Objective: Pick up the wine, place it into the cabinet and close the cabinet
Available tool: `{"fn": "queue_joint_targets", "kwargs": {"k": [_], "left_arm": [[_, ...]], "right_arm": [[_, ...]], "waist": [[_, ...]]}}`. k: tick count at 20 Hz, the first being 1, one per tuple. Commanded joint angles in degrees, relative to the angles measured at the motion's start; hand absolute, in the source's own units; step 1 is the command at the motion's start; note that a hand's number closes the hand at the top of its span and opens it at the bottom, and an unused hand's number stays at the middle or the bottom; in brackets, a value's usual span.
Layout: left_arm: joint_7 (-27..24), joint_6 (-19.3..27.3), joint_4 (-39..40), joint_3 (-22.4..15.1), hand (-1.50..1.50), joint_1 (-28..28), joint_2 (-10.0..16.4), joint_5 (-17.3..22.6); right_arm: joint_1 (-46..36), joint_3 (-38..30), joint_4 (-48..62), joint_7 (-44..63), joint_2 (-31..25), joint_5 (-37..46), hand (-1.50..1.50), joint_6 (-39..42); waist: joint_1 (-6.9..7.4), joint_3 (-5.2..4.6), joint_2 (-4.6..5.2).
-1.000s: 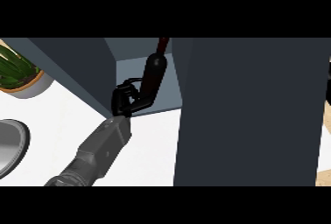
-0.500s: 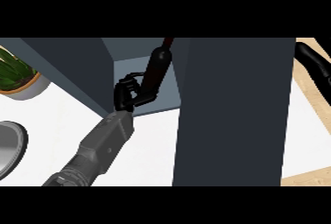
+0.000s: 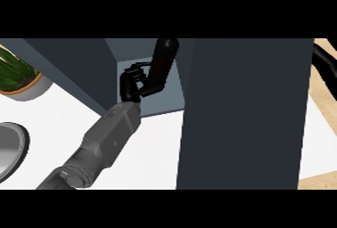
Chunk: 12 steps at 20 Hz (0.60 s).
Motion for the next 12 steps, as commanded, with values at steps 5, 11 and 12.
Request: {"fn": "queue_joint_targets", "kwargs": {"k": [5, 11, 12], "left_arm": [[2.89, 3.42, 0.5, -0.71, 1.5, -5.19, 0.0, 1.39], [5.4, 2.58, 2.63, 0.26, 1.5, -6.91, 0.0, 2.23], [5.96, 2.75, 2.92, 0.76, 1.5, -8.1, 0.0, 2.47]], "right_arm": [[2.89, -2.91, -1.2, -1.35, -1.08, -2.71, -1.5, 1.93], [2.22, -1.95, -1.99, 0.56, -0.8, -1.19, -1.5, 0.21], [2.61, -2.68, -0.9, -1.19, -1.18, -2.85, -1.5, 2.08]], "waist": [[0.32, 0.17, 0.15], [1.11, 0.04, 0.13], [1.02, 0.14, 0.7]]}}
